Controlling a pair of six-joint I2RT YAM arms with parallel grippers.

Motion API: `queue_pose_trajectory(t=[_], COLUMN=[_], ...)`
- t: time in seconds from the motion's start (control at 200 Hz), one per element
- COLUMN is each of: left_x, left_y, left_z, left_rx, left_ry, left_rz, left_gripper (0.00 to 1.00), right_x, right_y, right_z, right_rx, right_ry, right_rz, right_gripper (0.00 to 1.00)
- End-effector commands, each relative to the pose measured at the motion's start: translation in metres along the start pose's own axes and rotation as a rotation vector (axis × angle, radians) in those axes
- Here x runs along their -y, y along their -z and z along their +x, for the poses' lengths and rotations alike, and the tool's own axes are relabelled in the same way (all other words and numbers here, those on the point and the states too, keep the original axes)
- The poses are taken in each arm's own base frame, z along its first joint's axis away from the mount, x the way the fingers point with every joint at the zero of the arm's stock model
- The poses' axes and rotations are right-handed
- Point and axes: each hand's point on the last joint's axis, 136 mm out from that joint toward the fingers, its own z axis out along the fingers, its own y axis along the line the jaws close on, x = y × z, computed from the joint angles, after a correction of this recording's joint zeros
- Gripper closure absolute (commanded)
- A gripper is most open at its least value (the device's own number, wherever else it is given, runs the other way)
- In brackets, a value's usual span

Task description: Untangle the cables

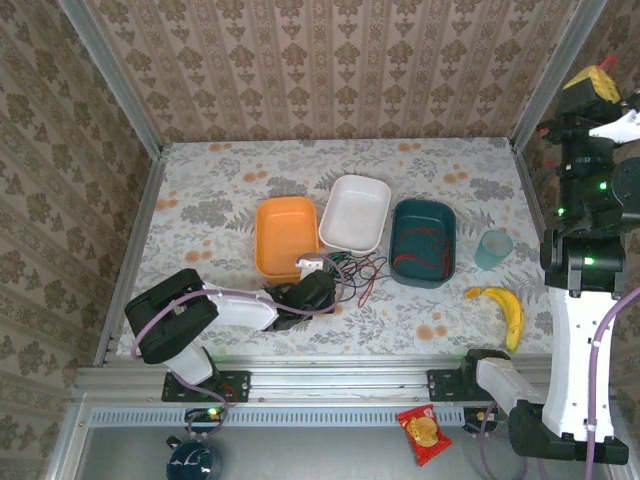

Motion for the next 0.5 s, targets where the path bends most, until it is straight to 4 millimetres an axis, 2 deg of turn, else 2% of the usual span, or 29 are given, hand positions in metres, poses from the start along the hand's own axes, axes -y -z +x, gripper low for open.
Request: queue_pose_trajectory(t=[0.0, 0.11, 0.255, 0.37, 0.495], left_x=[-0.134, -0.109, -0.089, -0.083, -0.086], left_y=[0.011, 0.012, 0.022, 0.031, 0.038], left_z=[0.072, 0.054, 0.031, 0.017, 0.009], left_rx=[-0.239, -0.16, -0.054, 0.014, 0.058], left_ry=[-0.245, -0.306, -0.334, -0.33, -0.312], left_rz=[-0.453, -0.342, -0.242, -0.211, -0.207], left_gripper=[1.0, 1.0, 1.0, 1.0, 1.0], right_x=[-0.016, -0.016, -0.017, -0.022, -0.029], right_y=[-0.004, -0.003, -0.003, -0.005, -0.007], right_z=[0.032, 0.035, 0.03, 0.034, 0.043], right_rx=[-0.14, -0.159, -0.153, -0.169, -0.195], right_ry=[-0.023, 0.003, 0.039, 0.032, 0.003], right_rz=[-0.106, -0.11, -0.113, -0.141, -0.185], right_gripper=[1.0, 1.0, 1.0, 1.0, 1.0])
